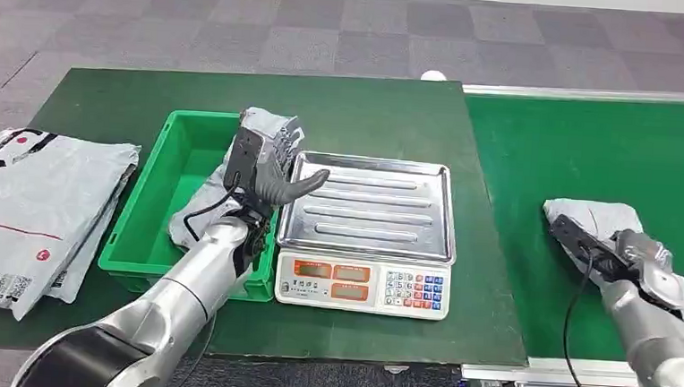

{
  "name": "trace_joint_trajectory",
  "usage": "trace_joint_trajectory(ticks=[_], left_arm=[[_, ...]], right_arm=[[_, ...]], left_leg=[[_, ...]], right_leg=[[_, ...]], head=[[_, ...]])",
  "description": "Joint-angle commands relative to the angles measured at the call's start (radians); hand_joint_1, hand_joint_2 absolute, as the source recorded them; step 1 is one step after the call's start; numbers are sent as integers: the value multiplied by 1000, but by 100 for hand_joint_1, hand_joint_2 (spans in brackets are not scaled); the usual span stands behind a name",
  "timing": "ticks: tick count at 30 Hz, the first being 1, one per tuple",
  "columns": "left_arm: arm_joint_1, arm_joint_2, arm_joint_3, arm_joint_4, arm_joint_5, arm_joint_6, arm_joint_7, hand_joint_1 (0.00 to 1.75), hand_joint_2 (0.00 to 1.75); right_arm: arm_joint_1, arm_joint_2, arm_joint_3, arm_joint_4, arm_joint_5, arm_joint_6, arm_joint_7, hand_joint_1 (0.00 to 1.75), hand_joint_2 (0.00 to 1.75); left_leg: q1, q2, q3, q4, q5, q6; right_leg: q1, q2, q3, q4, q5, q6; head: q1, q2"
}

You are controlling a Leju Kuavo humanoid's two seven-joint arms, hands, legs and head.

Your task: Moved the parcel from conveyor to table for the left to box.

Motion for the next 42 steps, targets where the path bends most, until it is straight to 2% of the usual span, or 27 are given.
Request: trace_joint_trajectory(ticks=[1, 4, 8, 9, 10, 14, 19, 22, 29, 35, 40, 42], left_arm=[[-56, 17, 40, 33, -47, 10, 23, 0, 175], [-55, 17, 40, 33, -47, 10, 23, 0, 175], [-67, 15, 33, 52, -87, 19, 41, 0, 175], [-75, 18, 33, 52, -92, 23, 43, 0, 175], [-83, 22, 36, 51, -96, 27, 51, 0, 175], [-88, 32, 51, 40, -94, 14, 61, 0, 175], [-69, 55, 61, 20, -103, 25, 56, 0, 175], [-66, 59, 65, 10, -105, 24, 57, 0, 175], [-66, 61, 72, 3, -111, 44, 57, 0, 175], [-85, 85, 72, 5, -132, 58, 67, 0, 175], [-95, 69, 93, 19, -108, 27, 66, 0, 175], [-96, 66, 96, 15, -104, 24, 63, 0, 175]], right_arm=[[-15, 117, -64, -132, -74, -81, -121, 175, 175], [-14, 115, -64, -131, -74, -80, -121, 175, 175], [12, 132, -59, -229, -136, -180, -212, 175, 175], [0, 143, -45, -249, -134, -183, -216, 175, 175], [-2, 156, -52, -289, -197, -155, -245, 175, 175], [10, 155, -10, -368, -257, -129, -226, 175, 175], [16, 204, 45, -459, -326, -145, -257, 175, 175], [-4, 201, 80, -472, -347, -138, -231, 175, 175], [-28, 190, 128, -470, -376, -159, -259, 175, 175], [-128, 282, 252, -503, -386, -142, -235, 175, 175], [-136, 343, 357, -544, -362, -145, -199, 175, 175], [-145, 357, 392, -554, -356, -131, -187, 175, 175]], left_leg=[[1, 5, 1, 0, -1, 0], [1, 8, 3, -1, -1, -1], [1, 4, 3, -1, -1, 0], [0, 4, 1, 0, 0, 0], [0, 6, 2, 0, -1, 0], [1, 9, 2, 1, -2, 0], [0, 4, 1, -1, 0, 0], [0, 9, 2, 0, -1, 0], [0, 4, 1, 0, 0, 0], [-1, 11, 0, 1, -1, 0], [1, 8, 0, 0, 0, -2], [1, 10, 3, -1, 0, -3]], right_leg=[[1, 5, -1, 0, 1, -1], [1, 8, 1, -1, 1, -1], [1, 4, 1, -1, 1, -1], [1, 4, 0, 0, 1, -1], [0, 6, 0, 0, 1, -1], [1, 9, -1, 0, 1, -1], [1, 5, 0, 0, 1, -1], [0, 9, -1, 1, 1, -1], [1, 3, 0, 0, 1, -1], [-1, 11, -4, 2, 1, -1], [1, 8, -3, 2, 1, -2], [4, 11, -1, 0, 1, -2]], head=[[0, 0], [0, 0], [0, 0], [0, 0], [0, 0], [0, 0], [0, 0], [0, 0], [0, 0], [0, 0], [0, 0], [0, 0]])
